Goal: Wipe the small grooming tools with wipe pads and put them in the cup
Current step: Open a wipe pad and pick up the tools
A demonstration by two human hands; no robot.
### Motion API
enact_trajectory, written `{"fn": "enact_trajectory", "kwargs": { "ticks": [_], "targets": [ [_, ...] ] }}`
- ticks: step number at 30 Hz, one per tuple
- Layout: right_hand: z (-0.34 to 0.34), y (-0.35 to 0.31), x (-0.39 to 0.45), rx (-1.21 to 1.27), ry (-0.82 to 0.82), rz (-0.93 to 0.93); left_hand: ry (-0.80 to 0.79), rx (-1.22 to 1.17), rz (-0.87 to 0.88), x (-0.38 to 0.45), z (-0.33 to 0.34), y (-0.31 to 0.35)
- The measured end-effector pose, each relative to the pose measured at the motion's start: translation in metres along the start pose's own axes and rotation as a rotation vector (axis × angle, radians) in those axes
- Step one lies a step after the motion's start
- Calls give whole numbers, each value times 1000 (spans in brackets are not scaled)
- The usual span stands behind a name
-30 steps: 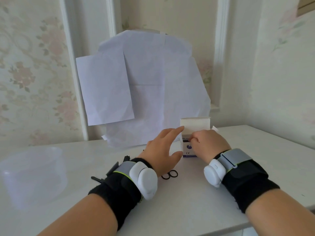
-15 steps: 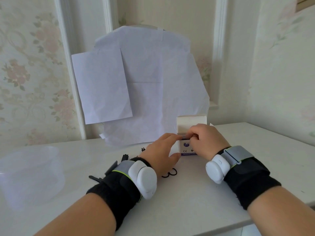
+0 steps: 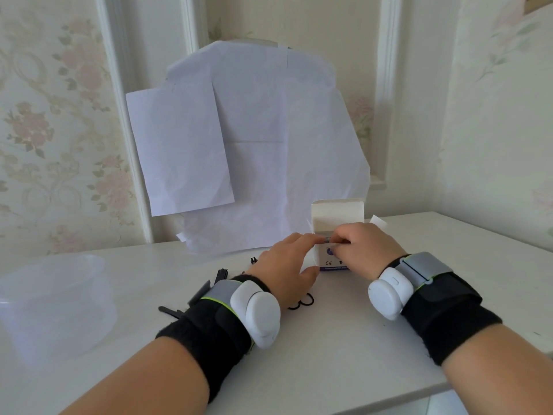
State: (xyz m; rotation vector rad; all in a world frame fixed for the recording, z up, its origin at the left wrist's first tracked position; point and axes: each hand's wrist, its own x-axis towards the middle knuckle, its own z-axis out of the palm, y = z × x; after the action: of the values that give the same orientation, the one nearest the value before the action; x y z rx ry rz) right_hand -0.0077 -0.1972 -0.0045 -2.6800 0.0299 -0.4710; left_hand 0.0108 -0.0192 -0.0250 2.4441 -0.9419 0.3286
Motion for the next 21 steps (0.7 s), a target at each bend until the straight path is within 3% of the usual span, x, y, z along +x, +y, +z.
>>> {"fn": "enact_trajectory", "kwargs": {
  "ticks": [8,13,21],
  "targets": [
    [1,3,-4,127,78,-102,18,-26,-16,-1,0,1],
    [1,3,-4,204,221,-168,3,-48,-31,-2,-1,2],
    [2,5,-2,208,224,-225,-13,-63,-28,-1,-2,5]
  ]
}}
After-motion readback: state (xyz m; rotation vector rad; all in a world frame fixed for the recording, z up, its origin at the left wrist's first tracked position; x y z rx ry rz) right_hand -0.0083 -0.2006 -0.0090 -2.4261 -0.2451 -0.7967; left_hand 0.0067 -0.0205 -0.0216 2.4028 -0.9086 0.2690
